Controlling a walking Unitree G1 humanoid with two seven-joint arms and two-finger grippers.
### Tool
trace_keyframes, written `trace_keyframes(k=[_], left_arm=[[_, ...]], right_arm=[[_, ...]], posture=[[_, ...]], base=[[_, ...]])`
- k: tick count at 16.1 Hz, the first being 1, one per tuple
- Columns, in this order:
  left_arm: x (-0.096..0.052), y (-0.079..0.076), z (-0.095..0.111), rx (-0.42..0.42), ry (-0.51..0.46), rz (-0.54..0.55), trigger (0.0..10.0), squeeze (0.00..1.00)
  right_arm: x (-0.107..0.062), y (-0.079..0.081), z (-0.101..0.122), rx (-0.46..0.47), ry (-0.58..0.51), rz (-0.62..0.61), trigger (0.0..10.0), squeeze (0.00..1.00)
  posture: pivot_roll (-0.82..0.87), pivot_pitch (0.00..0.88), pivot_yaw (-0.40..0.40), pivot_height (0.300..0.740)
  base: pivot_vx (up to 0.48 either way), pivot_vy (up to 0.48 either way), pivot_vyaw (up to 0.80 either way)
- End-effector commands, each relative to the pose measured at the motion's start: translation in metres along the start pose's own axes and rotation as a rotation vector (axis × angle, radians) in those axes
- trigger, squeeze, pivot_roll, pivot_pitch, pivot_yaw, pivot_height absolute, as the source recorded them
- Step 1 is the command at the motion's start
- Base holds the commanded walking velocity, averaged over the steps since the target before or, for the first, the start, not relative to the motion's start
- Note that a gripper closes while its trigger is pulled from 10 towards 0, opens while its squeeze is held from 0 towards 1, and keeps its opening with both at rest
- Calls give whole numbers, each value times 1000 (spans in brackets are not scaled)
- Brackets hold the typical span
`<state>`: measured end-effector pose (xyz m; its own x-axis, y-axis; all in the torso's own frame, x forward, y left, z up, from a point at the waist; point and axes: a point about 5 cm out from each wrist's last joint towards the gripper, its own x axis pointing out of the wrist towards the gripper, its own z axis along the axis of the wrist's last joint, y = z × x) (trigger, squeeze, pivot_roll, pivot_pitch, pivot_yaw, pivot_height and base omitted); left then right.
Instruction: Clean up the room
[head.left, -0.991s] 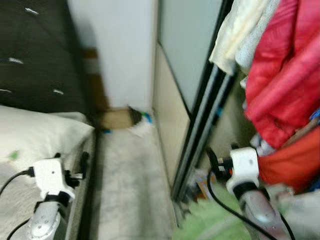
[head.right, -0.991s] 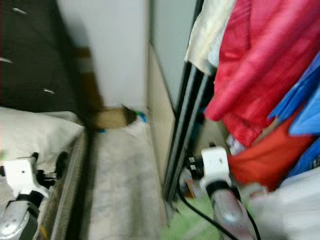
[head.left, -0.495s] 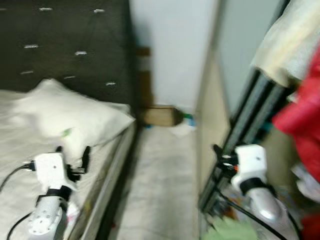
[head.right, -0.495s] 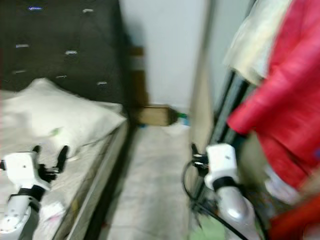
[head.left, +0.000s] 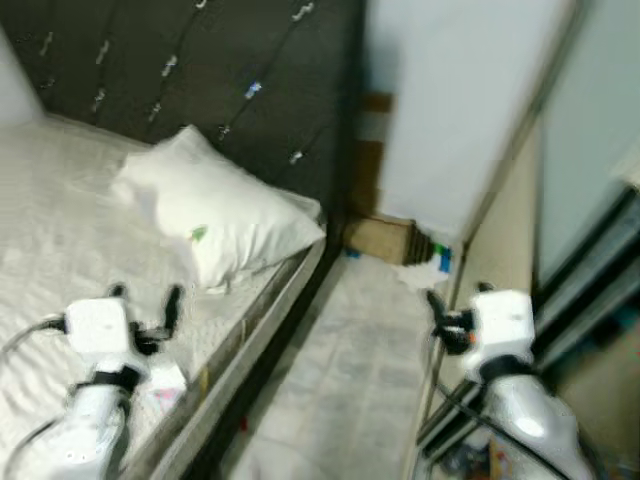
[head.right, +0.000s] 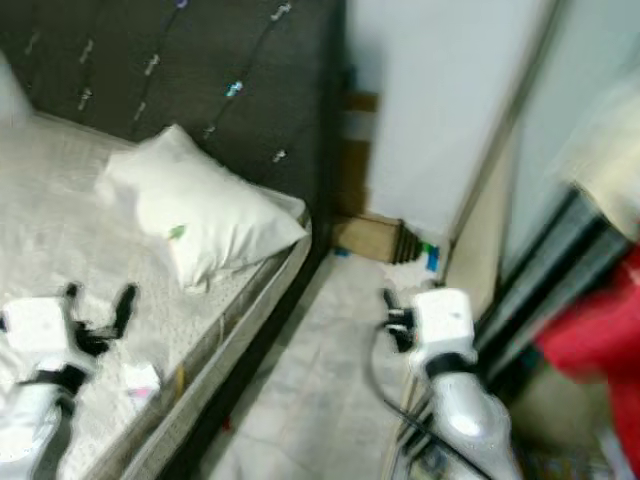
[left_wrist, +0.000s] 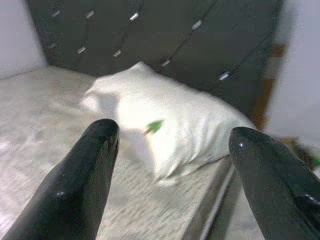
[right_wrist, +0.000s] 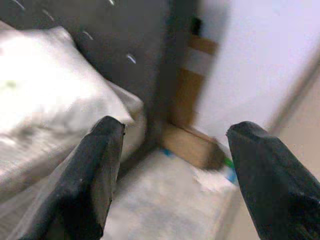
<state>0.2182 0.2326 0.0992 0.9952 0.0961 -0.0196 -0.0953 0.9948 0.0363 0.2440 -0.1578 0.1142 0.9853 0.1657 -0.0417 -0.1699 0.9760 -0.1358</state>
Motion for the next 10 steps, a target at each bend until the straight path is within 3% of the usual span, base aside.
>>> trace_keyframes(k=[1, 10], left_arm=[[4, -9, 4, -11, -11, -38, 10000, 0], [5, -11, 3, -16, -4, -58, 10000, 0]], right_arm=[[-6, -10, -3, -10, 21, -26, 10000, 0], [-8, -9, -5, 8, 26, -3, 10000, 0]], posture=[[-48, 0, -60, 740], [-44, 0, -61, 740]], base=[[0, 0, 788], [0, 0, 784]])
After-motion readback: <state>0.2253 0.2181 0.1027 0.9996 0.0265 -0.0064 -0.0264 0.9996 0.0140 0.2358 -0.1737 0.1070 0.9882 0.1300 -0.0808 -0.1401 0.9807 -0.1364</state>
